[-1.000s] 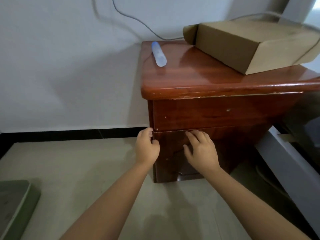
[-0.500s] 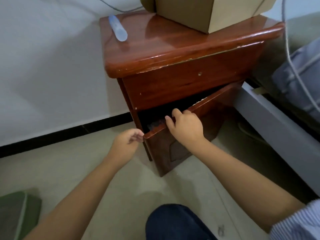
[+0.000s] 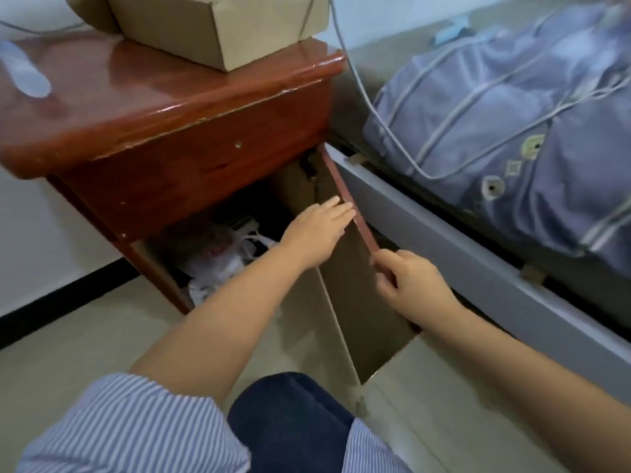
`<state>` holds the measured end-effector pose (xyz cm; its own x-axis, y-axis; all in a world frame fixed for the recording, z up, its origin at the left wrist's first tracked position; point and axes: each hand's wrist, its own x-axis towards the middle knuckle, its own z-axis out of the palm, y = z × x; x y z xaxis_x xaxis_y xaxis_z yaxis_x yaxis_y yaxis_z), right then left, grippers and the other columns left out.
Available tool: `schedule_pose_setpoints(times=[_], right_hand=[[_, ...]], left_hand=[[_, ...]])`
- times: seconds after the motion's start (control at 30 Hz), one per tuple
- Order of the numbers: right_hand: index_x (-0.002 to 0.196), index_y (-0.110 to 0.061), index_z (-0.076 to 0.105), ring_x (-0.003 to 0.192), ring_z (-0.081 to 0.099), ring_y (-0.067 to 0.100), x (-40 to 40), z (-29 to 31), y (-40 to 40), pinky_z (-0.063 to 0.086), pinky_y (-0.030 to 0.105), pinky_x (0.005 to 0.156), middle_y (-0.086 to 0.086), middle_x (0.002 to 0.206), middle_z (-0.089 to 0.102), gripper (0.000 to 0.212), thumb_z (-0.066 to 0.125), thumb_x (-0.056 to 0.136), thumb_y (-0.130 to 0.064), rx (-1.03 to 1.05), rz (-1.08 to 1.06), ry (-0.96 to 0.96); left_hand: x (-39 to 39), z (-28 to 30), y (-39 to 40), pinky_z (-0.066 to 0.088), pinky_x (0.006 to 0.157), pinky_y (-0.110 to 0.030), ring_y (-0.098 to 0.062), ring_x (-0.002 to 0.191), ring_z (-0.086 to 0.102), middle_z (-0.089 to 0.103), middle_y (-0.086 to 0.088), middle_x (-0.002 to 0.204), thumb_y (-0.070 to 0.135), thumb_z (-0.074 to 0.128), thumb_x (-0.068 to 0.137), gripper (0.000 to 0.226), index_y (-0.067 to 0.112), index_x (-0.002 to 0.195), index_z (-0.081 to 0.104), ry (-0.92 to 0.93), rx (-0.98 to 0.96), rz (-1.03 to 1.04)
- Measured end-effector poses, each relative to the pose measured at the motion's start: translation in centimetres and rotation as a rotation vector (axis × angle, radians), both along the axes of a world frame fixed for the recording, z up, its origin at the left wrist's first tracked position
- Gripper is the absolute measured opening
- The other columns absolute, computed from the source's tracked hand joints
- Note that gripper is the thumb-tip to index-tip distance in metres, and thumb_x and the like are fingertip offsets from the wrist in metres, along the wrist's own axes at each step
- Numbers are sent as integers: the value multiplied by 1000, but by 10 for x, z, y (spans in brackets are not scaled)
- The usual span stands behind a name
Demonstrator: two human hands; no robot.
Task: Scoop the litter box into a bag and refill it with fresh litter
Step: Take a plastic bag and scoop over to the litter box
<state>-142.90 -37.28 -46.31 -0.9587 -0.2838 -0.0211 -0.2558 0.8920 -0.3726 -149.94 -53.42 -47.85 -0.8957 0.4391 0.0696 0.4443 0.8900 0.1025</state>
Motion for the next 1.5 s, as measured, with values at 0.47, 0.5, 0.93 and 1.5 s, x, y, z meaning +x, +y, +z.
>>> schedule_pose_setpoints(times=[0.47,0.5,0.93,1.5], right_hand=[[95,3,69,76,60,36,-65,-8,96,48,38,61,19,78,68,30,73,65,0,615,-435,297],[97,1,68,83,59,36,-65,-9,92,47,39,68,19,86,68,28,70,70,-5,605,-474,277],[115,-5,59,134,29,31,-86,-46,-125,25,41,108,15,128,52,31,46,90,-18,234,60,196],[139,-3,34,113,53,38,-185,-209,-284,47,41,91,25,127,52,67,60,86,-35,145,458,-119]], left_hand=[[-50,17,97,13,117,-34,-22,145,11,20,-10,154,8,40,93,58,9,147,21,38,-81,-13],[-51,18,90,13,117,-36,-23,145,11,21,-10,154,9,42,92,57,10,146,23,55,-93,-12],[46,-46,-148,54,81,-43,-29,101,67,71,-15,101,22,84,47,49,4,92,74,181,-233,459],[78,-161,-236,33,97,-39,-24,102,48,71,-12,96,14,36,73,42,6,91,73,384,-108,496]])
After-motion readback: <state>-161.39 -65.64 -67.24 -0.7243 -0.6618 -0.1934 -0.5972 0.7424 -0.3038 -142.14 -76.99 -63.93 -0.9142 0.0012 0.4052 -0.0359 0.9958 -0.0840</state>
